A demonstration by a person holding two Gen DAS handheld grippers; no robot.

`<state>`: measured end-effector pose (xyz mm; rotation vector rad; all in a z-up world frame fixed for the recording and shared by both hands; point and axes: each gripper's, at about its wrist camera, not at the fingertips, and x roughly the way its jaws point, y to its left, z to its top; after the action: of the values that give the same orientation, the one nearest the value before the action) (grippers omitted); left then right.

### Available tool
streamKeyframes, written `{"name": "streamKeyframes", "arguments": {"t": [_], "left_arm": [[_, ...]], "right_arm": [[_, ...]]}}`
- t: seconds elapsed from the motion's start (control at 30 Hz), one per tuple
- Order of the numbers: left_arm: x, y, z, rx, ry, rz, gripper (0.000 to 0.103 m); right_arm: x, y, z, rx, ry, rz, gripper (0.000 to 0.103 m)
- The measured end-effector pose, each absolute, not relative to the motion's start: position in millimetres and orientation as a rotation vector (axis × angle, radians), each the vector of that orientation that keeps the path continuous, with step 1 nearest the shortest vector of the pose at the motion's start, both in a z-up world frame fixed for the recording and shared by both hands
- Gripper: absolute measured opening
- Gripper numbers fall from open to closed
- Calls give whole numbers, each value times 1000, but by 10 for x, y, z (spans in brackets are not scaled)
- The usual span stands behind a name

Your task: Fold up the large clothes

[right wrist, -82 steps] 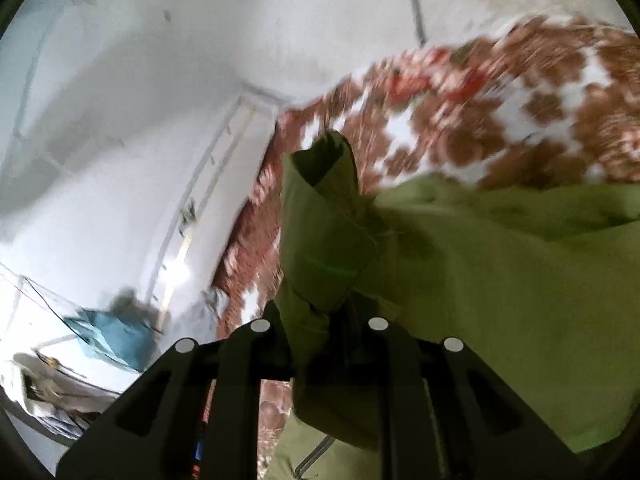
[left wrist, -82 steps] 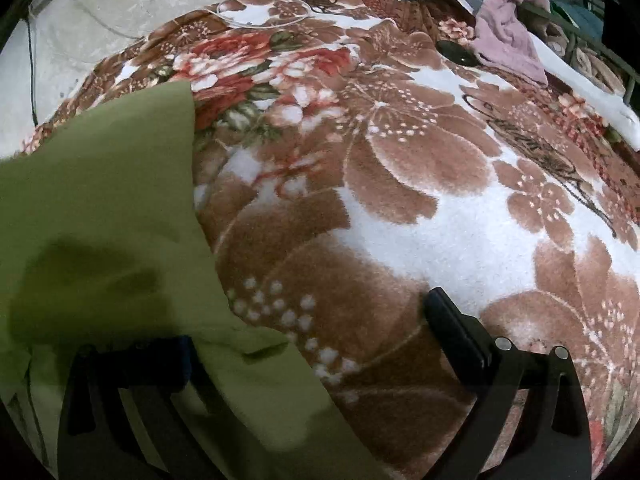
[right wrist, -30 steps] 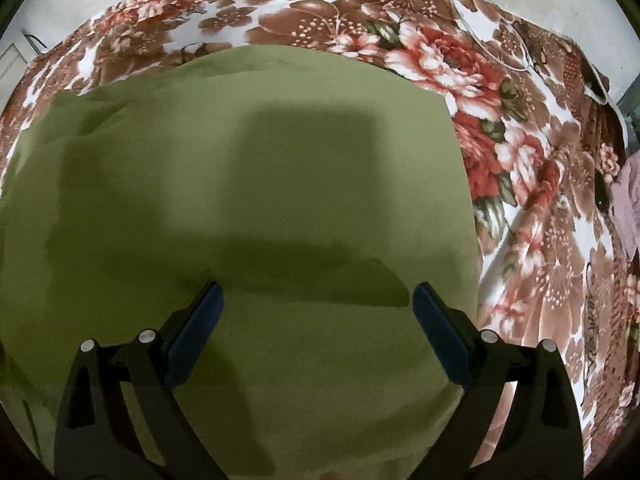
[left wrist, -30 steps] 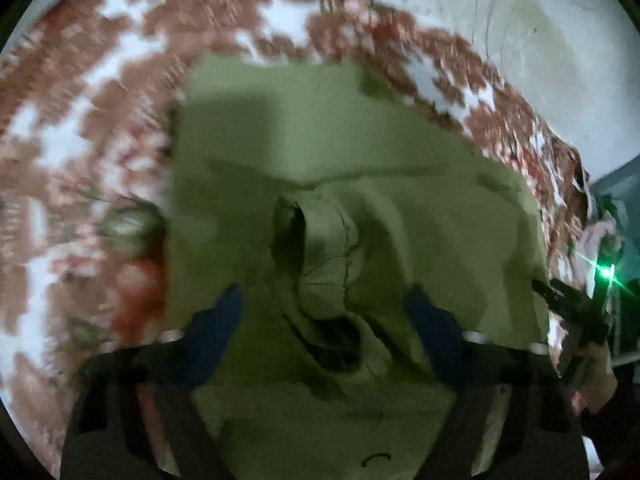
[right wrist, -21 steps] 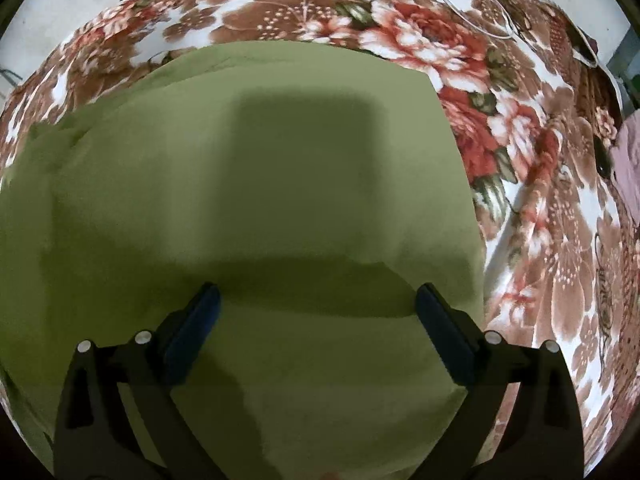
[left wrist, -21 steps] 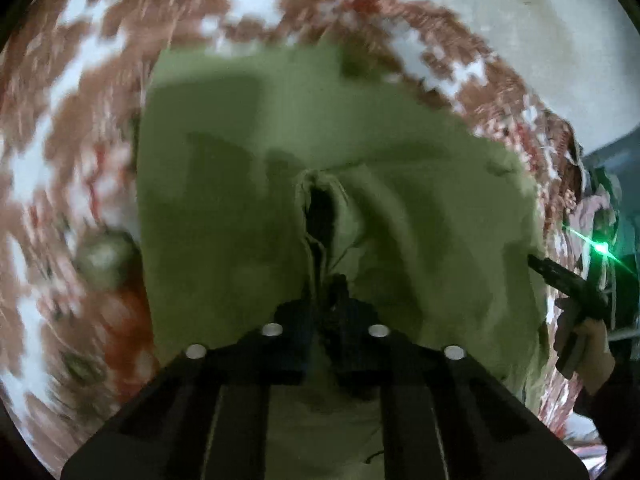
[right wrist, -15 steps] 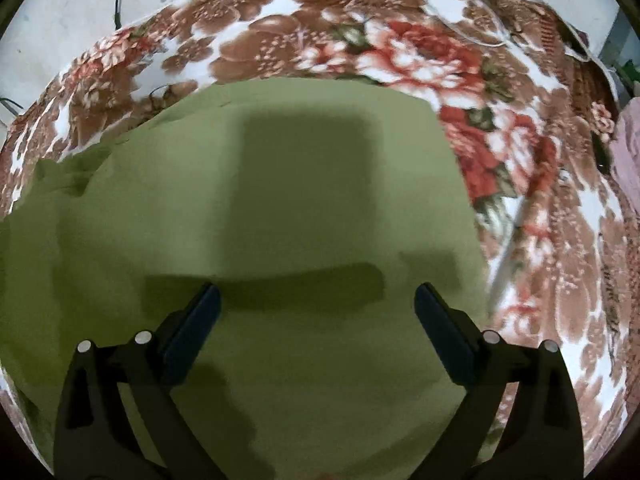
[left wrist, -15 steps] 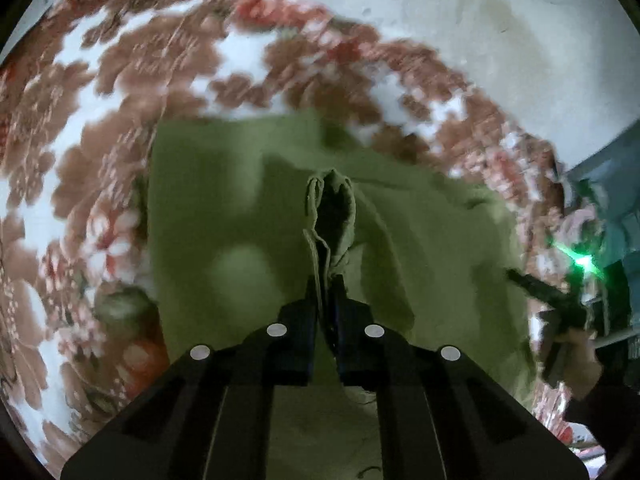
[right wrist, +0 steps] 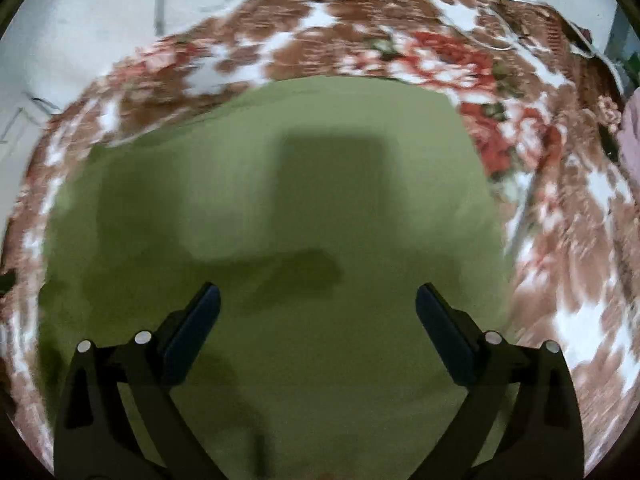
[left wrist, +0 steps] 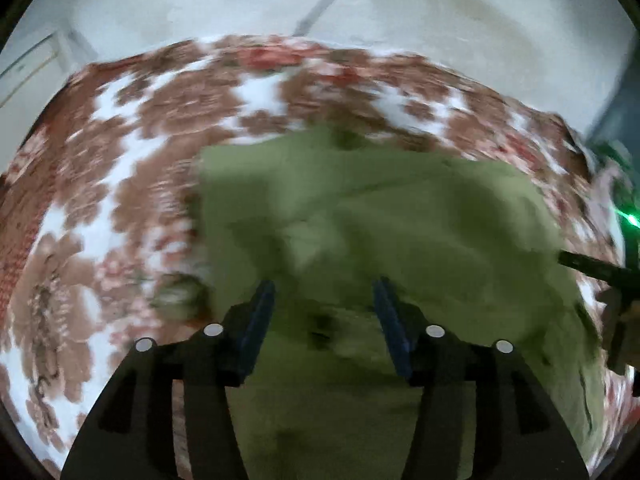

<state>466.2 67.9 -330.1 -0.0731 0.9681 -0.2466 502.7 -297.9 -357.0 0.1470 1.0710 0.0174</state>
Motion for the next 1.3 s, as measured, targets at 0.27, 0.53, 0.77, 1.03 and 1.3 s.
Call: {"name": "streamKeyframes", "arguments": {"t": [0.27, 0.53, 0.77, 1.03, 1.3], "left_arm": [[4592, 583, -4111, -8, 1104, -210, 69], [3630, 890, -3496, 16, 1015, -203, 81], [2348, 1104, -3574, -41, 1118, -101, 81], [1060, 1101, -3656, -104, 1228, 14, 81], [497, 1097, -3930, -125, 1317, -7, 81]], "right_arm": [[4904, -2663, -4071, 7, 1114, 48, 98], [4277, -2882, -3607, -83, 1044, 81, 98], [3268, -3218, -3651, -132, 1075, 48, 98], [2272, -3756, -3709, -68, 1136, 38, 98], [1438, -4263, -3791, -24, 1231, -31, 98]]}}
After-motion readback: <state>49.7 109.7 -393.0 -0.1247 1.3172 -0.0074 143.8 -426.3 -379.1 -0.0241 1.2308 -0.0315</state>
